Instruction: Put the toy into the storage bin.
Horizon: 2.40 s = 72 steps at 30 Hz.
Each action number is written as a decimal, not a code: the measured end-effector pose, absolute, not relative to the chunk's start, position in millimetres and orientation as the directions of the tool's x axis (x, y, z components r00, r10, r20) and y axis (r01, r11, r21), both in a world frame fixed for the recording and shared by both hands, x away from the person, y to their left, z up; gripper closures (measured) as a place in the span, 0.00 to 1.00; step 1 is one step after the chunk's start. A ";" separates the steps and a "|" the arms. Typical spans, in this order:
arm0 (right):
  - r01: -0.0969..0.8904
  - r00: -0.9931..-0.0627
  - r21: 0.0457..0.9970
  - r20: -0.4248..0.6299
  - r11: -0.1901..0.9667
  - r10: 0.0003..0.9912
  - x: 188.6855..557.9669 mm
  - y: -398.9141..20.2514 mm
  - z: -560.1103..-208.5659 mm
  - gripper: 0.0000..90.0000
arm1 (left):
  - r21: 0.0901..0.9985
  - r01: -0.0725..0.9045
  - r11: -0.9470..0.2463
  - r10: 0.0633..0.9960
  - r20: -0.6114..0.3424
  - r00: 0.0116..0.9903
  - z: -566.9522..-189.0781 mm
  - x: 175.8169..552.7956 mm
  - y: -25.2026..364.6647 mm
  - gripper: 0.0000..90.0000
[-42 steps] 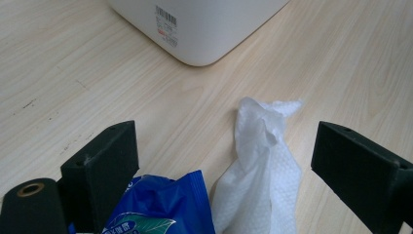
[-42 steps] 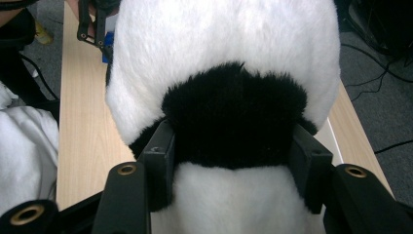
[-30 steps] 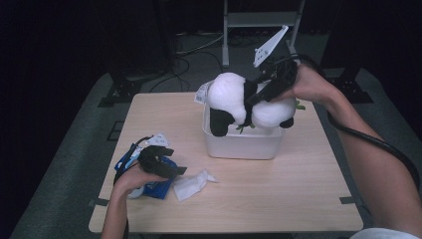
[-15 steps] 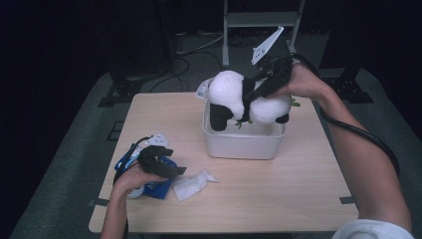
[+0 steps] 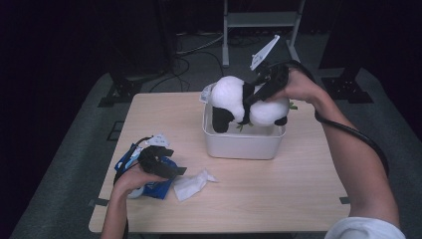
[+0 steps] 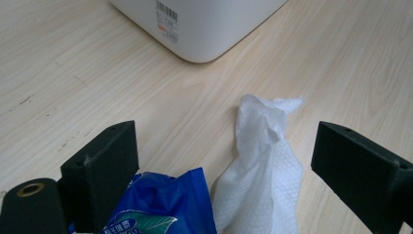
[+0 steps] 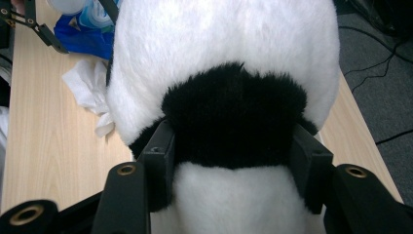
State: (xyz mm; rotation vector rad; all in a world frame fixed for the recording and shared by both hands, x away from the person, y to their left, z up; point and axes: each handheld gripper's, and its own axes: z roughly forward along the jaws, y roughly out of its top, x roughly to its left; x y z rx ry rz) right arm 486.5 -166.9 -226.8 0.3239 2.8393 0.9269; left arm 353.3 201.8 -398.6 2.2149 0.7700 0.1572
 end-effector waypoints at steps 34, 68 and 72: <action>0.179 -0.972 0.562 -0.027 0.808 0.233 500.2 -159.5 -282.9 0.50 | 0.699 0.483 -0.528 0.572 -0.129 0.810 -400.9 353.8 202.3 0.10; 0.162 -0.984 0.542 0.025 0.825 0.177 470.3 -154.2 -305.2 0.49 | 0.700 0.482 -0.527 0.575 -0.124 0.809 -399.1 353.0 204.1 0.10; 0.151 -0.986 0.543 0.028 0.826 0.162 464.6 -152.9 -306.6 0.49 | 0.700 0.482 -0.527 0.574 -0.124 0.809 -399.3 353.1 203.6 0.10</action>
